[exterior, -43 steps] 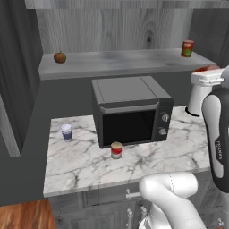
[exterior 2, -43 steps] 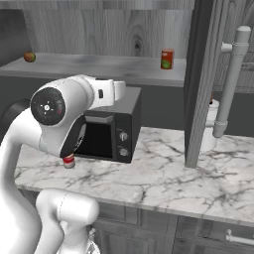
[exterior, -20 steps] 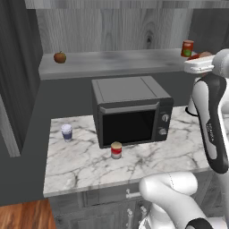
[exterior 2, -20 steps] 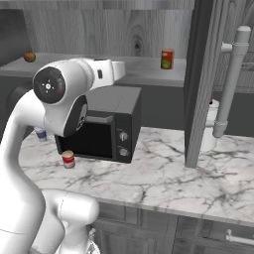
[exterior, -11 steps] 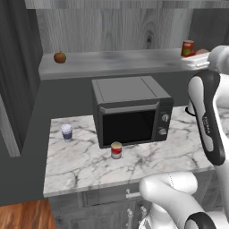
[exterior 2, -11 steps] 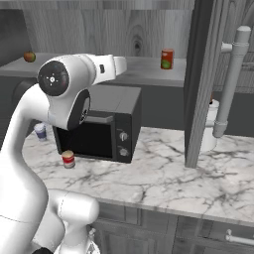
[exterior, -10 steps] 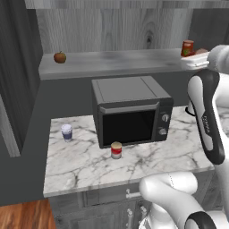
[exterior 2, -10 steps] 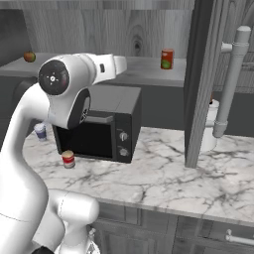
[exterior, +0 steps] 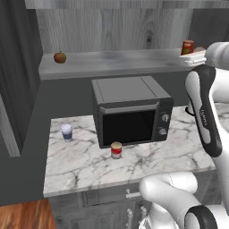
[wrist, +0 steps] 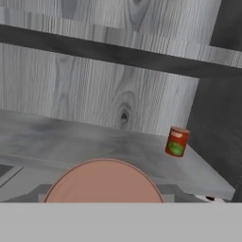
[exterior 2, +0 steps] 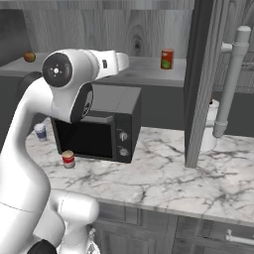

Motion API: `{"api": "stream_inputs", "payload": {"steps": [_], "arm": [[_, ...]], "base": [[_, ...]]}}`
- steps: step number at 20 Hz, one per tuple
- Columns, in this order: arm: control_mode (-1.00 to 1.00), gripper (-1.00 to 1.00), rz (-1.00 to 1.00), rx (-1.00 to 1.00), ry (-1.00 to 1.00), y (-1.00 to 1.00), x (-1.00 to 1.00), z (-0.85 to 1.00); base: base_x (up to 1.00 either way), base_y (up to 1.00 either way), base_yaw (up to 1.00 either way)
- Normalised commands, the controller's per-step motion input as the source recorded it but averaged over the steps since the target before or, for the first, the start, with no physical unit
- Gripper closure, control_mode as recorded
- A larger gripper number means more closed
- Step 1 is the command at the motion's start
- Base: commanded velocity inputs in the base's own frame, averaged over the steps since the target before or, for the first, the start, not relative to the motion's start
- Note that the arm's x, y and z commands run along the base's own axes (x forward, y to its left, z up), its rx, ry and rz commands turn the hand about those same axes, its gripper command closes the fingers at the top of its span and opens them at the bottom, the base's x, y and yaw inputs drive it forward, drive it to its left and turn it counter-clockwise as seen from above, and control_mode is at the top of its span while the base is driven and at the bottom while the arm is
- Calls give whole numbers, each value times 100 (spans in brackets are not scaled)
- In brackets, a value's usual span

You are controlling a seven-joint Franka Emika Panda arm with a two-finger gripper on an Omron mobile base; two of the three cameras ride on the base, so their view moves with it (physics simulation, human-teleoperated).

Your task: Pick the cans from the counter and place them in their designated side in the cabinet.

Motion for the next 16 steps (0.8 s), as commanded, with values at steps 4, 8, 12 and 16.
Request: {"api": "stream_inputs", "payload": {"steps": [4, 8, 12, 16], "arm": [[-100, 100, -1, 0, 2, -6, 8, 0], [-100, 100, -1, 0, 1, -4, 12, 0], [-100, 100, 0, -1, 0, -10, 13, 0], [-100, 100, 0, -1, 0, -11, 16, 0]], "base": [[0, 0, 0], [0, 0, 0], [0, 0, 0], [0, 0, 0]]}}
